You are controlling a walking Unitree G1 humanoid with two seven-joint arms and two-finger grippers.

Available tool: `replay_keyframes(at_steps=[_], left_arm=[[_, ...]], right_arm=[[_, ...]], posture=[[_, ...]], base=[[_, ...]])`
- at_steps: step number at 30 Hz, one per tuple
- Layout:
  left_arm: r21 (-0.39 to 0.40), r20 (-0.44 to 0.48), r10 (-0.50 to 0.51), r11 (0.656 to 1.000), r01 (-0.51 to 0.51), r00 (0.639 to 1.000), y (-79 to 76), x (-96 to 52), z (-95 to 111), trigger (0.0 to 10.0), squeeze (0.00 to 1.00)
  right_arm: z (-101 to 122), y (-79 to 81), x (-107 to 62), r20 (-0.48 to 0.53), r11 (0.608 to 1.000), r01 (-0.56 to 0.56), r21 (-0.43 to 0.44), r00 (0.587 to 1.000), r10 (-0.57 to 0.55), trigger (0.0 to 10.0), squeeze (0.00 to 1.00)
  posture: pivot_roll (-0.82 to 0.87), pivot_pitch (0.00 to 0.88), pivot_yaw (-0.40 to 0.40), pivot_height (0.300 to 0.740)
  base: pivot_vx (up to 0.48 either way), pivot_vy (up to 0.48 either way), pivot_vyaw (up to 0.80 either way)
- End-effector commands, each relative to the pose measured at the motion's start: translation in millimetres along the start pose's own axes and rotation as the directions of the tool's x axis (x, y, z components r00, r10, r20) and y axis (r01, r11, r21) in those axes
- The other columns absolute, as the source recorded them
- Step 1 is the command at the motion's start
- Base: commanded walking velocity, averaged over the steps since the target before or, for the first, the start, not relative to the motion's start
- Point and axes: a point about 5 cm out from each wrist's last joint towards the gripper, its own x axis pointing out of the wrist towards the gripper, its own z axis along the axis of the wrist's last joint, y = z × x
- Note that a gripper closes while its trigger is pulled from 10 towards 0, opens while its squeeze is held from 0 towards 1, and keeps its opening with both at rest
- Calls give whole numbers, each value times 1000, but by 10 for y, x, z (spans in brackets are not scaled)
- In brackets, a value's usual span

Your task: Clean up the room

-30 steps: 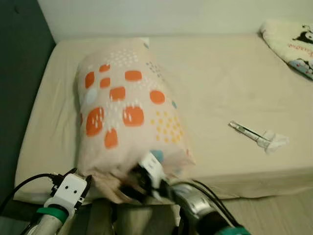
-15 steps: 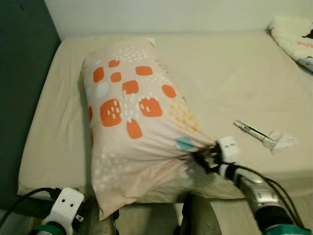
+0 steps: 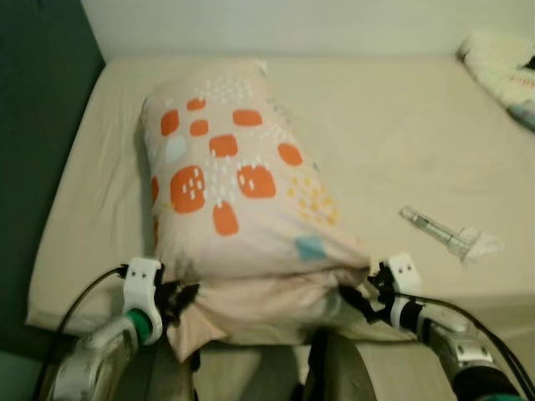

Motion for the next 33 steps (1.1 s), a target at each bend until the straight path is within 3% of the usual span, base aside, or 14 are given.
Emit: replay_keyframes(at_steps=[1, 3, 8, 9, 10, 11, 12, 17, 19, 22, 25, 26, 30, 33], left_arm=[[22, 2, 148, 989, -148, 989, 287, -52, -43, 10000, 0], [17, 117, 321, 946, -325, 940, 673, -187, 273, 10000, 0], [34, 179, 346, 933, -357, 921, 809, -277, 456, 10000, 0], [115, 246, 366, 908, -402, 897, 933, -386, 670, 10000, 0], [115, 246, 366, 908, -402, 897, 933, -386, 670, 10000, 0], [285, 334, 404, 818, -499, 852, 1026, -519, 905, 10000, 0], [316, 367, 403, 794, -519, 839, 1041, -569, 987, 10000, 0], [337, 368, 347, 815, -472, 863, 1019, -591, 1001, 10000, 0], [434, 361, 319, 774, -460, 876, 983, -569, 890, 10000, 0], [457, 365, 313, 760, -461, 877, 979, -564, 865, 10000, 0], [450, 104, 178, 869, -206, 978, 729, -420, 79, 10000, 0], [450, 104, 178, 869, -206, 978, 729, -420, 79, 10000, 0], [452, -3, 203, 874, -180, 979, 625, -436, -387, 10000, 0], [424, -51, 157, 897, -121, 986, 451, -490, -651, 10000, 0]], right_arm=[[40, -395, -98, 21, 937, 343, 63, 938, -345, 10000, 0], [186, -555, -152, 79, 867, 480, 134, 867, -492, 10000, 0], [243, -473, -115, 123, 894, 430, 125, 888, -444, 10000, 0], [251, -331, -60, 152, 926, 357, 124, 915, -373, 10000, 0], [251, -331, -60, 152, 926, 357, 124, 915, -373, 10000, 0], [204, -136, 1, 157, 952, 286, 107, 941, -300, 10000, 0], [182, -36, 26, 160, 964, 245, 102, 953, -259, 10000, 0], [145, 223, 91, 168, 983, 168, 81, 969, -179, 10000, 0], [145, 423, 137, 176, 990, 125, 61, 975, -134, 10000, 0], [147, 467, 146, 180, 991, 118, 57, 976, -126, 10000, 0], [267, 938, 219, 233, 995, -45, 90, 972, 23, 10000, 0], [267, 938, 219, 233, 995, -45, 90, 972, 23, 10000, 0], [384, 1242, 203, 304, 977, -195, 84, 939, 162, 10000, 0], [371, 1146, 192, 307, 984, -166, 64, 942, 139, 10000, 0]], posture=[[107, 129, -35, 590], [82, 128, -31, 590], [75, 135, -22, 590], [90, 142, -20, 590], [90, 142, -20, 590], [96, 144, -16, 590], [110, 146, -17, 590], [121, 147, -15, 590], [128, 149, -15, 590], [128, 149, -15, 590], [136, 142, -18, 590], [136, 142, -18, 590], [138, 137, -6, 590], [140, 137, -1, 590]], base=[[0, 0, 0], [0, 0, 0], [0, 0, 0], [0, 0, 0], [0, 0, 0], [0, 0, 0], [0, 0, 0], [0, 0, 0], [0, 0, 0], [0, 0, 0], [0, 0, 0], [0, 0, 0], [0, 0, 0], [0, 0, 0]])
